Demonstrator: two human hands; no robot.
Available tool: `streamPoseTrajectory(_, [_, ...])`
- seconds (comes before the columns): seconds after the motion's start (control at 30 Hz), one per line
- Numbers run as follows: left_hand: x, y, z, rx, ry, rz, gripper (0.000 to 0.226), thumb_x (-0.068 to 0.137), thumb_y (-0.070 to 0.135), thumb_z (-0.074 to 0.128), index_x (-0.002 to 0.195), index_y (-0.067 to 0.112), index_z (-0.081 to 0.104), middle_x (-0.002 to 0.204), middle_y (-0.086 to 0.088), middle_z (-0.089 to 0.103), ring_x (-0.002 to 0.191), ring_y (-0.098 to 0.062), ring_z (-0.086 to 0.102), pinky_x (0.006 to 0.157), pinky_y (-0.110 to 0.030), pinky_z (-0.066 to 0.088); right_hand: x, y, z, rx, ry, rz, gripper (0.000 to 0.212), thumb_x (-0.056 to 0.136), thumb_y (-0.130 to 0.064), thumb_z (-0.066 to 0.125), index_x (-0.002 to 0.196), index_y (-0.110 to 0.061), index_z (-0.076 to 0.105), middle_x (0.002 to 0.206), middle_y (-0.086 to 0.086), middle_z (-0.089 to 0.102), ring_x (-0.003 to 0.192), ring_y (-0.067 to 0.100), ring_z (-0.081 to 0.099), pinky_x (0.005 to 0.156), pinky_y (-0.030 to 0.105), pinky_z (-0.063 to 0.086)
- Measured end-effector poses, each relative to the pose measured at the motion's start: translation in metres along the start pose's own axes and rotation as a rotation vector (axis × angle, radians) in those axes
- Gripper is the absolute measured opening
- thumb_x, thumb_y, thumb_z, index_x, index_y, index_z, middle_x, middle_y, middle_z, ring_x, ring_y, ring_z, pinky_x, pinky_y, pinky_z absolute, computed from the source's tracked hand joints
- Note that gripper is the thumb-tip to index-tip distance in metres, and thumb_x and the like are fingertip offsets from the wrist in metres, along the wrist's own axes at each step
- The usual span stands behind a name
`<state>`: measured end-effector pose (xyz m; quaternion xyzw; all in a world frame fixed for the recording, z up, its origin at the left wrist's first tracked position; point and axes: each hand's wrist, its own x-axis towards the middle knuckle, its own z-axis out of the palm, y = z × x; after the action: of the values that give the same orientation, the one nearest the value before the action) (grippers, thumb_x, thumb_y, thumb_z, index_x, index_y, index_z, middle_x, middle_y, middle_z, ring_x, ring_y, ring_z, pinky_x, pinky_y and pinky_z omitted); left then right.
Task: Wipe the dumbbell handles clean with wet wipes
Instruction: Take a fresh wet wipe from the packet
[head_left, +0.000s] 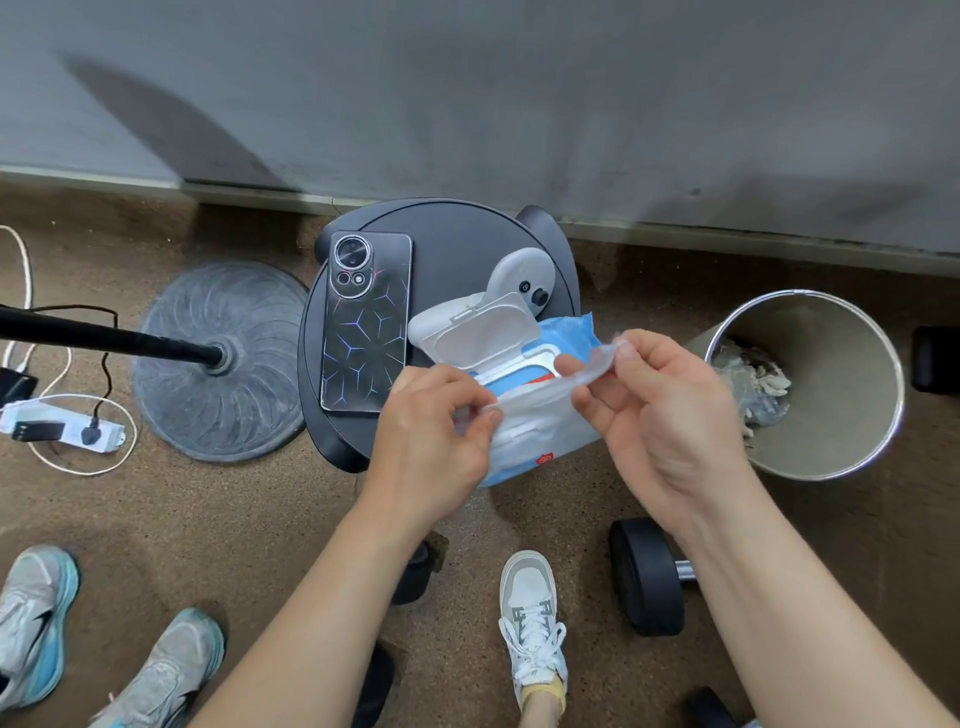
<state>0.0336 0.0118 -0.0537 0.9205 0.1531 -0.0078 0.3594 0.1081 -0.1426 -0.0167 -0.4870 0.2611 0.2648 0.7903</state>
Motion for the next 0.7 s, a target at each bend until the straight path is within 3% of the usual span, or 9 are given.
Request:
streamPoseTrajectory(0.1, [0.002, 0.005, -0.001, 0.023, -0.008, -0.042, 0.008, 0.075, 0.022, 0.062, 0.069, 0.019, 0.067, 0.072, 0.007, 0.061, 0.073, -0.018, 0.050, 0.070, -0.018, 0.030, 0.000, 0.007, -0.001, -0.200, 0.079, -0.142, 0.017, 0.100, -0.002, 0.042, 0.089, -0.011, 0.052, 0.073, 0.007, 0.063, 0.074, 0.017, 0.072, 0.062, 0.022, 0.055])
streamPoseTrajectory(0.17, [0.006, 0.010, -0.007, -0.142, -0.043, -0.175, 0.014, 0.078, 0.027, 0.056, 0.067, 0.020, 0.060, 0.066, 0.008, 0.058, 0.070, -0.016, 0.051, 0.067, -0.023, 0.036, 0.000, 0.011, -0.003, -0.547, 0.000, -0.283, 0.007, 0.094, -0.011, 0.058, 0.097, -0.017, 0.057, 0.079, 0.000, 0.060, 0.073, 0.011, 0.066, 0.066, 0.019, 0.051])
streamPoseTrajectory(0.27, [0.011, 0.016, -0.015, -0.474, -0.106, -0.260, 0.016, 0.083, 0.028, 0.054, 0.073, 0.016, 0.059, 0.068, 0.006, 0.055, 0.067, -0.009, 0.048, 0.066, -0.023, 0.040, 0.004, 0.017, -0.004, -1.140, -0.209, -0.423, 0.043, 0.076, -0.025, 0.079, 0.115, -0.029, 0.063, 0.093, -0.006, 0.055, 0.085, 0.004, 0.055, 0.078, 0.011, 0.041])
streamPoseTrajectory(0.33, [0.012, 0.023, -0.019, -0.524, -0.100, -0.202, 0.015, 0.087, 0.027, 0.054, 0.076, 0.019, 0.059, 0.070, 0.004, 0.054, 0.070, -0.009, 0.048, 0.069, -0.023, 0.041, 0.007, 0.021, -0.002, -1.202, -0.229, -0.458, 0.035, 0.077, -0.023, 0.079, 0.111, -0.027, 0.071, 0.096, -0.003, 0.058, 0.090, 0.008, 0.056, 0.085, 0.019, 0.043])
streamPoseTrajectory(0.4, [0.014, 0.027, -0.021, -0.567, -0.072, -0.153, 0.014, 0.090, 0.023, 0.054, 0.078, 0.018, 0.059, 0.072, 0.000, 0.057, 0.072, -0.009, 0.052, 0.072, -0.024, 0.043, 0.011, 0.023, 0.000, -1.243, -0.209, -0.504, 0.019, 0.080, -0.025, 0.073, 0.099, -0.027, 0.074, 0.090, 0.000, 0.061, 0.089, 0.016, 0.058, 0.082, 0.034, 0.046])
streamPoseTrajectory(0.47, [0.015, 0.027, -0.022, -0.691, -0.056, -0.188, 0.015, 0.093, 0.018, 0.053, 0.079, 0.014, 0.058, 0.074, -0.002, 0.062, 0.075, -0.011, 0.057, 0.075, -0.023, 0.047, 0.014, 0.025, 0.000, -1.345, -0.185, -0.549, 0.013, 0.081, -0.026, 0.067, 0.092, -0.025, 0.073, 0.086, 0.000, 0.060, 0.087, 0.023, 0.058, 0.075, 0.039, 0.047])
streamPoseTrajectory(0.57, [0.010, 0.021, -0.020, -0.888, -0.076, -0.343, 0.018, 0.091, 0.024, 0.055, 0.074, 0.022, 0.061, 0.076, -0.003, 0.061, 0.075, -0.014, 0.054, 0.075, -0.031, 0.044, 0.019, 0.028, 0.002, -1.420, -0.174, -0.507, 0.011, 0.078, -0.018, 0.071, 0.089, -0.019, 0.070, 0.084, -0.001, 0.056, 0.087, 0.026, 0.056, 0.073, 0.036, 0.043])
streamPoseTrajectory(0.63, [0.008, 0.016, -0.020, -1.056, -0.047, -0.435, 0.015, 0.090, 0.026, 0.059, 0.076, 0.020, 0.059, 0.077, -0.003, 0.058, 0.074, -0.013, 0.051, 0.072, -0.029, 0.043, 0.022, 0.028, 0.001, -1.389, -0.172, -0.433, 0.013, 0.075, -0.015, 0.073, 0.088, -0.019, 0.071, 0.081, -0.003, 0.057, 0.081, 0.019, 0.054, 0.071, 0.031, 0.039])
streamPoseTrajectory(0.7, [0.012, 0.013, -0.027, -1.312, -0.009, -0.509, 0.025, 0.089, 0.032, 0.064, 0.092, 0.009, 0.054, 0.094, -0.016, 0.056, 0.089, -0.022, 0.052, 0.086, -0.033, 0.046, 0.024, 0.024, -0.002, -1.303, -0.173, -0.360, 0.015, 0.075, -0.009, 0.072, 0.076, -0.024, 0.071, 0.066, -0.008, 0.053, 0.065, 0.010, 0.047, 0.064, 0.026, 0.036])
